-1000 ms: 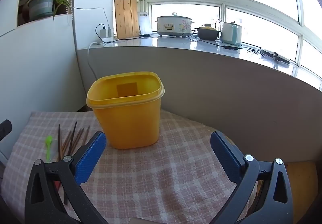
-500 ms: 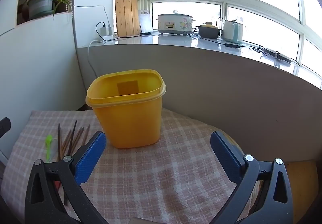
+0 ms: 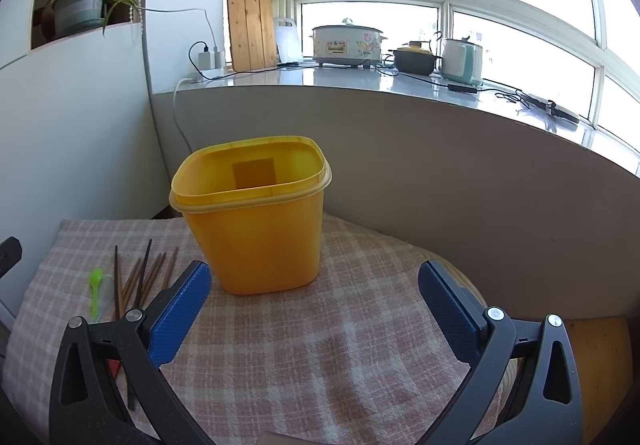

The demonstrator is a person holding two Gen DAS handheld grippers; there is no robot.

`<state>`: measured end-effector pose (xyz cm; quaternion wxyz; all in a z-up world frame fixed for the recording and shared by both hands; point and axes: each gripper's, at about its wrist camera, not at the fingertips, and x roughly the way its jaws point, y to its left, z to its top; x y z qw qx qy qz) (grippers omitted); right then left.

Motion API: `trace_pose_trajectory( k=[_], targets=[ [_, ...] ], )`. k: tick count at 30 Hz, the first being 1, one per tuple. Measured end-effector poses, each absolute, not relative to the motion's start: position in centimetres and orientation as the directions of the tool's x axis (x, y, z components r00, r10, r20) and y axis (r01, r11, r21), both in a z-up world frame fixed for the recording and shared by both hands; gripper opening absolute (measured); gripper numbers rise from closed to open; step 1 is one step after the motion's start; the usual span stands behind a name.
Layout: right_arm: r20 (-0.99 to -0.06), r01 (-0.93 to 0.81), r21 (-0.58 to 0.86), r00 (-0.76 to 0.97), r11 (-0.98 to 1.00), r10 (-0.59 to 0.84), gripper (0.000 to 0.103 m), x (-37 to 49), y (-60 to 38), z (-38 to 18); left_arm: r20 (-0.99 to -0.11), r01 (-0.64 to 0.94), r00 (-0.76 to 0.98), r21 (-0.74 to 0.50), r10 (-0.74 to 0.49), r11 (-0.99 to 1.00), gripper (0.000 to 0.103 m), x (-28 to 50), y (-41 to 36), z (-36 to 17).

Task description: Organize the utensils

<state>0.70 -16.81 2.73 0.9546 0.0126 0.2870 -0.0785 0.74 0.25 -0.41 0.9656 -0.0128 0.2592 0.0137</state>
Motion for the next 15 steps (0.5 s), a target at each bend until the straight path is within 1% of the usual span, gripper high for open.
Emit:
trace_pose_trajectory(
  k=[15],
  targets=[
    [-0.547, 0.150, -0.023, 0.826, 0.988, -0.138, 0.102, 0.81, -16.51, 2.93, -0.503, -0.040, 0.864, -0.021, 0.024, 0.999, 0.103, 0.67, 0.27, -0.65]
  ],
)
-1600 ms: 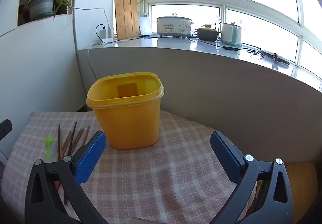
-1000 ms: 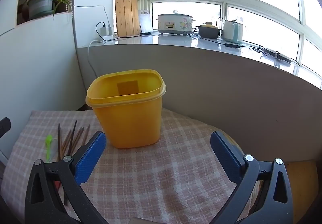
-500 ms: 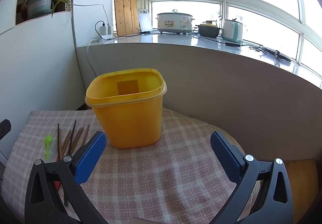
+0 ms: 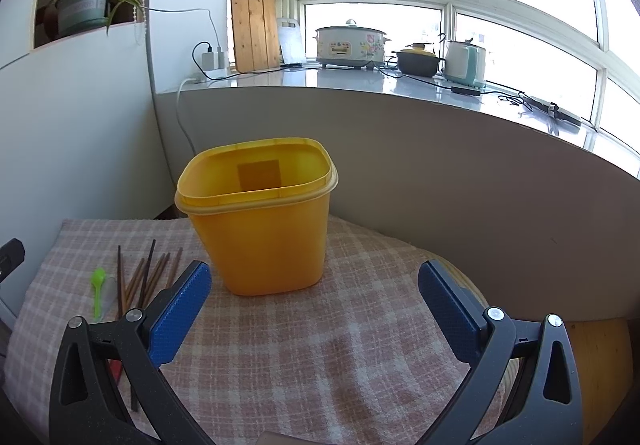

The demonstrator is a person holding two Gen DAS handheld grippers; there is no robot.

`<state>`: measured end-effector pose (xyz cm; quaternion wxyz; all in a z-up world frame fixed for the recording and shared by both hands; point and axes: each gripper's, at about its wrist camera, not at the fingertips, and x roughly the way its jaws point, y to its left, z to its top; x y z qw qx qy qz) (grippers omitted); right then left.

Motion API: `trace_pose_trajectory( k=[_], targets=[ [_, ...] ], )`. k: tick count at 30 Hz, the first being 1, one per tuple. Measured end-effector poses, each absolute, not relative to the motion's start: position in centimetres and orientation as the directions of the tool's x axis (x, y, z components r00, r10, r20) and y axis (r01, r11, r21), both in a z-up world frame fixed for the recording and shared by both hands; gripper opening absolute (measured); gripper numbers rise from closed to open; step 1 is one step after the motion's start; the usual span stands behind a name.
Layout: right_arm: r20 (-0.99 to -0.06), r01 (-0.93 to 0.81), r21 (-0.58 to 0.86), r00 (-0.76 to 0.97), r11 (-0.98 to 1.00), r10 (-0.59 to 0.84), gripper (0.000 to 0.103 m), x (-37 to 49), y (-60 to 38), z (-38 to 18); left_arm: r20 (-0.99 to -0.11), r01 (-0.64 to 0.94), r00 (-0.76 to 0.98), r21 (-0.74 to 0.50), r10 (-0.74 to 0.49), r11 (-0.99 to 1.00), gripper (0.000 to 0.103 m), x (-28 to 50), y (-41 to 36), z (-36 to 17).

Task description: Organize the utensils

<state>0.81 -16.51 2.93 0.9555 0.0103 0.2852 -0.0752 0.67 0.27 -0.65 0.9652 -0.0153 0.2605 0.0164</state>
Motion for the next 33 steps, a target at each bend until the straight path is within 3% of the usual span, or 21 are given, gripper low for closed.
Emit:
trace_pose_trajectory(
  k=[33],
  targets=[
    [-0.555, 0.141, -0.016, 0.822, 0.990, -0.126, 0.102, 1.06, -16.23, 3.02, -0.514, -0.046, 0.857, -0.030, 0.024, 0.999, 0.103, 0.37, 0.52, -0.60]
  ],
)
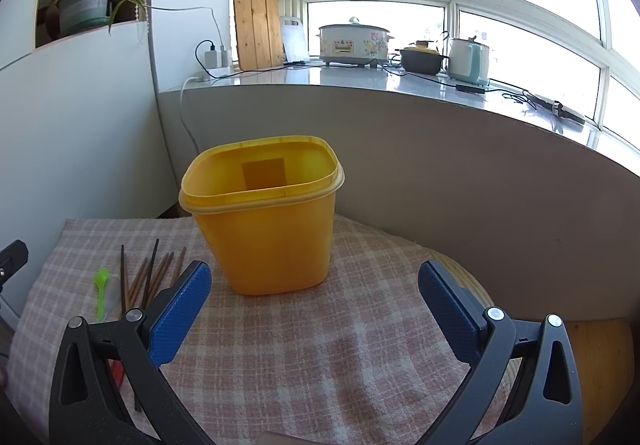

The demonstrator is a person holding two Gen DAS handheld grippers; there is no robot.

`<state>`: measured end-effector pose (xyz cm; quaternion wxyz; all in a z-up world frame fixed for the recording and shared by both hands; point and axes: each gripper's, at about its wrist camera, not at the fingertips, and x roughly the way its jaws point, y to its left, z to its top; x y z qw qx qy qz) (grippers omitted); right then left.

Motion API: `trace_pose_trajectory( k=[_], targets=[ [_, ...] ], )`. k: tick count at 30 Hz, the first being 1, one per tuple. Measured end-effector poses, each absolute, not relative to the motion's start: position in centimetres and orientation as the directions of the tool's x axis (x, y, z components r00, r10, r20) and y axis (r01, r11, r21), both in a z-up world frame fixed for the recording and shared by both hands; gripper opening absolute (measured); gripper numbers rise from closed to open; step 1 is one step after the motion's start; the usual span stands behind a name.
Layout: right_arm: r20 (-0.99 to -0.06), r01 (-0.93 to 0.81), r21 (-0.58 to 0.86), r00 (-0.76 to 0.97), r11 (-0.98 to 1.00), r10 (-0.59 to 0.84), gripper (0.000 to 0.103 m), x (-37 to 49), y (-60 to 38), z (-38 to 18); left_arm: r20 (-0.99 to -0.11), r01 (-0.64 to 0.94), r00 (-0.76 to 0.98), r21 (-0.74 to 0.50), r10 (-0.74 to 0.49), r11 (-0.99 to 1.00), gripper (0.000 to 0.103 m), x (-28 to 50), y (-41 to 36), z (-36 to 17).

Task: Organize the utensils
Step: 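Grasp the green spoon with the left tool while the right tool grasps a wooden chopstick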

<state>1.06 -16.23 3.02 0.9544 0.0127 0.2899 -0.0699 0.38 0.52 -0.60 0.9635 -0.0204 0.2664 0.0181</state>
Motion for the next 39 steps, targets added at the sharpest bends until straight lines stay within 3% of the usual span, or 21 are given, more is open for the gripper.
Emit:
trace_pose_trajectory(
  k=[16, 19, 23, 28, 39],
  targets=[
    [-0.582, 0.073, -0.007, 0.810, 0.997, -0.063, 0.102, 1.4, -15.2, 2.1, -0.566, -0.054, 0.824, -0.009, 0.039, 0.999, 0.102, 1.5, 2.2, -2.8],
    [-0.590, 0.022, 0.012, 0.807, 1.000, -0.010, 0.102, 1.6, -14.6, 1.4, -0.595, -0.053, 0.803, -0.005, 0.040, 0.999, 0.091, 2.1, 3.2, -3.9],
    [-0.596, -0.079, 0.090, 0.794, 0.993, 0.117, 0.099, 1.8, -13.7, 0.5, -0.652, -0.029, 0.757, -0.092, -0.038, 0.995, 0.076, 3.1, 4.9, -5.7],
    [-0.645, -0.156, 0.085, 0.744, 0.984, 0.174, 0.082, 3.0, -11.9, -0.7, -0.706, 0.002, 0.700, -0.152, -0.110, 0.988, 0.058, 4.5, 5.5, -7.5],
    [-0.728, -0.294, 0.104, 0.629, 0.950, 0.274, 0.061, 4.6, -8.7, -2.2, -0.757, 0.043, 0.612, -0.258, -0.229, 0.965, 0.039, 7.3, 5.8, -9.6]
  ],
)
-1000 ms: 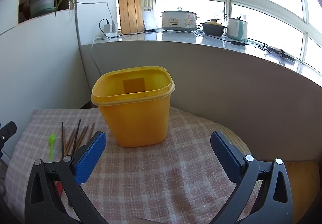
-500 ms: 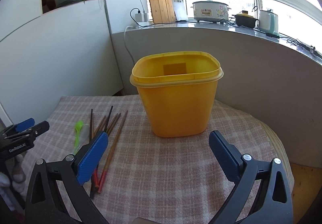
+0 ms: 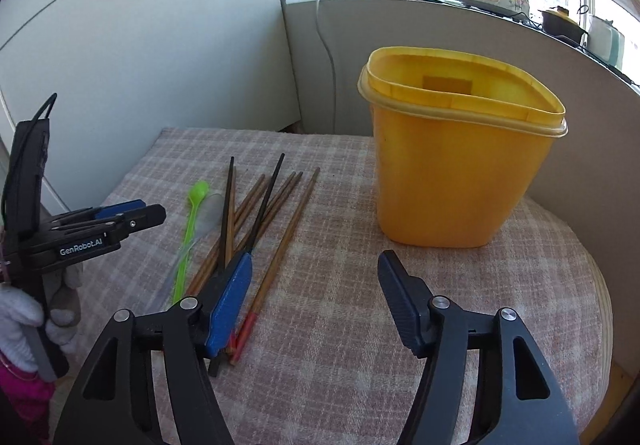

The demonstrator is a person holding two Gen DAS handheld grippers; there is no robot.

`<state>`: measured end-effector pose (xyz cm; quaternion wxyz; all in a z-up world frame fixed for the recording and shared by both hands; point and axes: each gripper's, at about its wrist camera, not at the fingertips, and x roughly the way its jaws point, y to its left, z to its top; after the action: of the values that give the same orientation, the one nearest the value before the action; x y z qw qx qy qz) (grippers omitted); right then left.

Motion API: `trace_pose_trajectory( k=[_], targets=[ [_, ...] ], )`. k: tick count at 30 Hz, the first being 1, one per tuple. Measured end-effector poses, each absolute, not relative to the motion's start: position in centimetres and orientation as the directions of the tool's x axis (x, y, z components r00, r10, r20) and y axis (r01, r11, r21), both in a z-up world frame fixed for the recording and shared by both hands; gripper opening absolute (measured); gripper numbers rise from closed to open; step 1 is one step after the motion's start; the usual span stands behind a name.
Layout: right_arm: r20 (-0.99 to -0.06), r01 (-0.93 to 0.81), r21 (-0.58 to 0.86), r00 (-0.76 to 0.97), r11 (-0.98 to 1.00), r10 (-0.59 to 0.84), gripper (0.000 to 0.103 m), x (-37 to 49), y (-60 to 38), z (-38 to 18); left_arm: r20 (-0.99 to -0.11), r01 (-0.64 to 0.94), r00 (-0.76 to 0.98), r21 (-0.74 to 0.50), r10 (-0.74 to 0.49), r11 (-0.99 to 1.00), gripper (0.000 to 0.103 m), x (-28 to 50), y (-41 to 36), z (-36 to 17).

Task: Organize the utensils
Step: 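Grasp the green spoon with the left tool while the right tool grasps a wooden chopstick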

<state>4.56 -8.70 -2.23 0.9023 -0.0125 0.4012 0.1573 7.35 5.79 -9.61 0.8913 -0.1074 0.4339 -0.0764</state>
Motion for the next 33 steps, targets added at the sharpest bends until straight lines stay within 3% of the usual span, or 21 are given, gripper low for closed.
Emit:
trace_pose_trajectory(
  k=[4, 13, 33],
  targets=[
    [-0.757, -0.343, 0.128, 0.573, 0.931, 0.315, 0.043, 5.5, -7.7, -2.9, -0.771, 0.033, 0.592, -0.269, -0.235, 0.963, 0.037, 8.3, 5.8, -10.3],
    [-0.816, -0.368, 0.058, 0.517, 0.928, 0.256, 0.028, 8.1, -5.0, -5.4, -0.787, 0.021, 0.581, -0.239, -0.206, 0.971, 0.033, 10.1, 5.7, -11.3],
    [-0.868, -0.353, 0.008, 0.462, 0.936, 0.182, 0.024, 11.9, -2.8, -7.9, -0.815, 0.053, 0.536, -0.228, -0.220, 0.972, 0.014, 13.7, 4.2, -12.5]
  ],
)
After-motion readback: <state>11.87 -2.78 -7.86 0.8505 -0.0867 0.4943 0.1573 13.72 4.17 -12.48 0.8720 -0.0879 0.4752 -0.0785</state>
